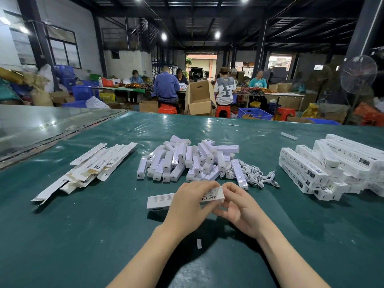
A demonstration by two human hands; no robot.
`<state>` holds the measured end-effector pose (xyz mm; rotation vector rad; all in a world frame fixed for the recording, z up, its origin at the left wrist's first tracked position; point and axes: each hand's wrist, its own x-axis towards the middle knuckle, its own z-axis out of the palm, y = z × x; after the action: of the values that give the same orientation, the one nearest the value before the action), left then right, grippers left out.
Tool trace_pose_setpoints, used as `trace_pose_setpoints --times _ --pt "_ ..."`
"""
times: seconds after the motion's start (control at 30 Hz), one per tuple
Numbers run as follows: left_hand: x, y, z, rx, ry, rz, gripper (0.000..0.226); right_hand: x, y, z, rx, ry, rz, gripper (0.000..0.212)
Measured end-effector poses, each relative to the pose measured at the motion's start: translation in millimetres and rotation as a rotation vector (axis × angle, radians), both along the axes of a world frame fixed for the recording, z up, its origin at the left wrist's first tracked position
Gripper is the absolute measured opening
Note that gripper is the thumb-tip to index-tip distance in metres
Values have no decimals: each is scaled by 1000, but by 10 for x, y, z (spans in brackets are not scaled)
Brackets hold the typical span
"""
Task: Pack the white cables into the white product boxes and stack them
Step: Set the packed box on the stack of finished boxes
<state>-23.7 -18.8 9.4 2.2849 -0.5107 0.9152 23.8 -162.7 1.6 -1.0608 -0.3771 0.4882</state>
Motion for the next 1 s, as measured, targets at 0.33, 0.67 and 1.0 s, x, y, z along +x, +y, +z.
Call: trace_pose_setpoints --times 0.33,0.67,1.0 --pt "-75 -58 70 -140 101 -112 31 -8 -75 11 6 41 265 73" --pt "-98 -60 85 -142 183 -89 29 -17 -39 -12 -22 30 179 80" --pt "-88 -80 139 -264 190 -87 32 -144 184 9 128 62 247 96"
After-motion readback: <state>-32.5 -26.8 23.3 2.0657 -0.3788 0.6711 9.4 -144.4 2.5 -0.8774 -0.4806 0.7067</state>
